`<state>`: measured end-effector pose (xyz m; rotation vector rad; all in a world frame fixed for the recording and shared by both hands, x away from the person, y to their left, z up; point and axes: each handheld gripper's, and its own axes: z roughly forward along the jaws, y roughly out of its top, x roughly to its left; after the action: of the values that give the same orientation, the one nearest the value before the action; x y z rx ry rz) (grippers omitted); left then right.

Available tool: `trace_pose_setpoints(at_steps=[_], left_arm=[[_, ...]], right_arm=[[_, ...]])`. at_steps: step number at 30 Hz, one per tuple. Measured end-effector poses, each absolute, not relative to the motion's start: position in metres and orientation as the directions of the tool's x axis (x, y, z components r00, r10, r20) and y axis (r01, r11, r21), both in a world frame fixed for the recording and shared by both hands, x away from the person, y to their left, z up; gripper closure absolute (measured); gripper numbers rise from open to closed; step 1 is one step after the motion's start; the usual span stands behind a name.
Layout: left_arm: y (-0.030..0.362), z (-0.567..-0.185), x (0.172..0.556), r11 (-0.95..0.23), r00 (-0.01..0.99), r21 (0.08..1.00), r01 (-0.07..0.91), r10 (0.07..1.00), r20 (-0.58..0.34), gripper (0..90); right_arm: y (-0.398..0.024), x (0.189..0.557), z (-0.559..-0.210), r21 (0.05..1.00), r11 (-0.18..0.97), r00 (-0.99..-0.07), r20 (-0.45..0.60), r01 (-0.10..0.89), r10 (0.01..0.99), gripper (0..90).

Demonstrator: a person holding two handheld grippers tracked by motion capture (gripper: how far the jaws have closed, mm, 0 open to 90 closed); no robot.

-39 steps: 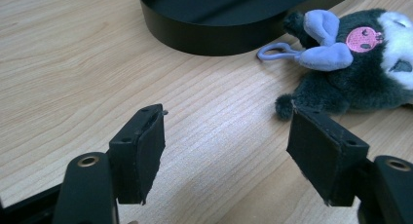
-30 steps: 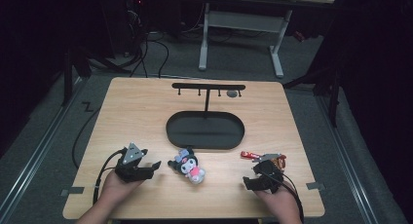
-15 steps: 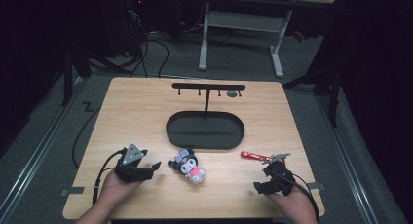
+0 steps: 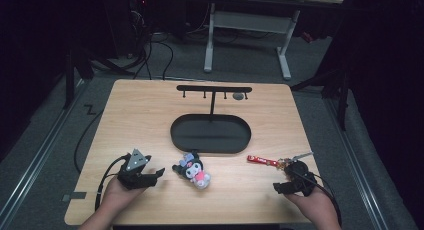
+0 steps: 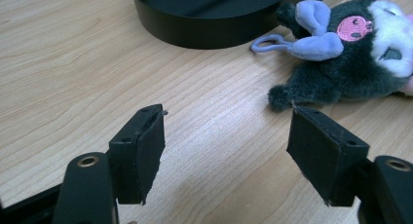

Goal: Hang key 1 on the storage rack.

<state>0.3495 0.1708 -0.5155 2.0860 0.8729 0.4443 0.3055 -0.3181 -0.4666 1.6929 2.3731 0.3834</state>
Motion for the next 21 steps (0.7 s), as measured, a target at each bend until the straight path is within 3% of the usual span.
trace_pose_setpoints(at_steps=[8,21], left_arm=[[0.168,-0.518,0.351,-0.443,0.706,0.784,0.435,0.708,0.008,30.0],[0.166,-0.518,0.351,-0.456,0.717,0.781,0.428,0.697,0.014,30.1]], right_arm=[[-0.334,0.316,-0.468,0.311,0.257,-0.276,0.021,0.915,0.961,32.2],[-0.344,0.349,-0.472,0.284,0.221,-0.238,0.027,0.933,0.971,44.1]])
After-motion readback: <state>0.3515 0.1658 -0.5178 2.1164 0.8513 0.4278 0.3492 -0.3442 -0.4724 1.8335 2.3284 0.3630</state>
